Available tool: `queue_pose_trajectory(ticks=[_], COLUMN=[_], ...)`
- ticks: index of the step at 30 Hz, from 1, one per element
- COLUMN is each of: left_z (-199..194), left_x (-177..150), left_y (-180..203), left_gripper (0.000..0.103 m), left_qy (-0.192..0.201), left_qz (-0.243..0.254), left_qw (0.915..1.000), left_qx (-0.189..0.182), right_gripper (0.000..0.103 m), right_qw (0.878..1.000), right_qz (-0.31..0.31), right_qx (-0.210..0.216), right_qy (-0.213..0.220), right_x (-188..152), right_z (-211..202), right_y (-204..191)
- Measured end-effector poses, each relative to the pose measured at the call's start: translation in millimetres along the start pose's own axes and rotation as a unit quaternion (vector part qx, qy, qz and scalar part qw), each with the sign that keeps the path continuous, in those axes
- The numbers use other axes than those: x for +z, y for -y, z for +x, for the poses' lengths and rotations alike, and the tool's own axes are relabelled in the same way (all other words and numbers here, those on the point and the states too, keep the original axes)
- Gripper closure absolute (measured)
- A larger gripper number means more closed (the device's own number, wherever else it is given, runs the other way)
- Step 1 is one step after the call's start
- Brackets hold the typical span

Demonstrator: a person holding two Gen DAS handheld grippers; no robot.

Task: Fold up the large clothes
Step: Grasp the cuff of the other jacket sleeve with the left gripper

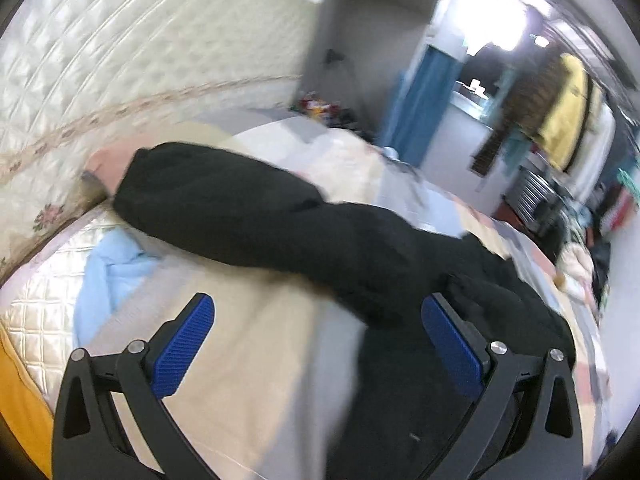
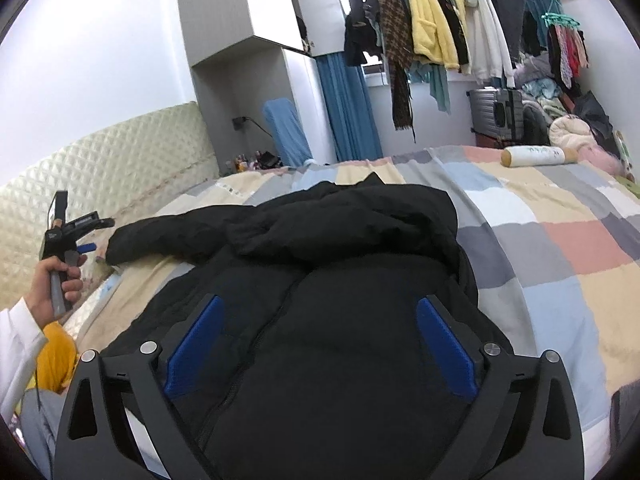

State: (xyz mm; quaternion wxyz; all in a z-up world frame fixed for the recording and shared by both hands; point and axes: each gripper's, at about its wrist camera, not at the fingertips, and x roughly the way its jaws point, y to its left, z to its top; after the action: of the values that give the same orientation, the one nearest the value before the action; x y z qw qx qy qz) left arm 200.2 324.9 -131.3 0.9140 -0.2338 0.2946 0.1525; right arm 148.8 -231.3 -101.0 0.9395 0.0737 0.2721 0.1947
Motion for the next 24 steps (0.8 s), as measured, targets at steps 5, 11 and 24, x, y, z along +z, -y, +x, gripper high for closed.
queue_pose_trajectory(ticks=[5,11,24], left_z=[35,88,145], left_x=[24,26,33], left_y=[-77,-149,-195], left_gripper=[0.000,0.001,0.012], left_qy=[0.010,0.005,0.047], left_qz=[-0.080,-0.171,-0.261], left_qw=[0.9967,0.9851,0.9628], left_qx=[0.011,0.016,-0.051], right_gripper=[0.005,0.005,0.005], right_qw=[1.000,0.998,0.995], right_qz=[0.006,0.025,0.039], right_qx=[-0.025,-0.040,-0.060], right_qy=[-0.005,-0.030,-0.065], right_x=[3,5,8], right_z=[12,36,72], right_y=[1,2,-2])
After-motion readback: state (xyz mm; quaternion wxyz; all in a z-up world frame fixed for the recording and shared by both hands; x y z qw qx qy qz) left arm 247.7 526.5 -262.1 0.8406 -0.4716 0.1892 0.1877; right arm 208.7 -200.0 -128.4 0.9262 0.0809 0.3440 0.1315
